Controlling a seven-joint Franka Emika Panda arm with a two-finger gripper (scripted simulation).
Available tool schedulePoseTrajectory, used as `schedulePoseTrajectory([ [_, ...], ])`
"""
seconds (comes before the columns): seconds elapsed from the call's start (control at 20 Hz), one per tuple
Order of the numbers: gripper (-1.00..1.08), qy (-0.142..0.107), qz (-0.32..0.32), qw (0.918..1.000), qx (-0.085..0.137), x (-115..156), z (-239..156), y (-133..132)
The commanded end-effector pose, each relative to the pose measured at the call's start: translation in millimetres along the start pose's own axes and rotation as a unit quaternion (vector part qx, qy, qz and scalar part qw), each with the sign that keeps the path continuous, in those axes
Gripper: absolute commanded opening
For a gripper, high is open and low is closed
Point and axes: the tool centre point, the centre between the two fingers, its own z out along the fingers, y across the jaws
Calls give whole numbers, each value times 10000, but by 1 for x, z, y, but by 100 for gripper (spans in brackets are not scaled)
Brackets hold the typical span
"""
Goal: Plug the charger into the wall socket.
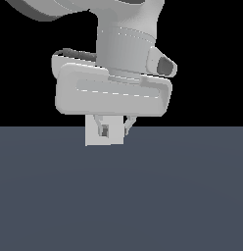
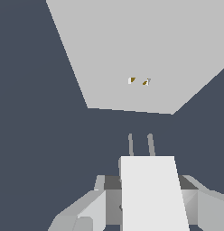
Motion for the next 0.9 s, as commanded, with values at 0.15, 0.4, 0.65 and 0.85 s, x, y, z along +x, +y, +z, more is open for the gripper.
schedulePoseTrajectory([
  [0.15,-100,-6,249,9996,-115,7,-5,-3],
  [0.4,-100,-16,352,9992,-165,9,-7,-5],
  [0.65,-100,-20,383,9991,-181,10,-7,-5],
  [0.85,-100,-21,381,9991,-179,10,-7,-5],
])
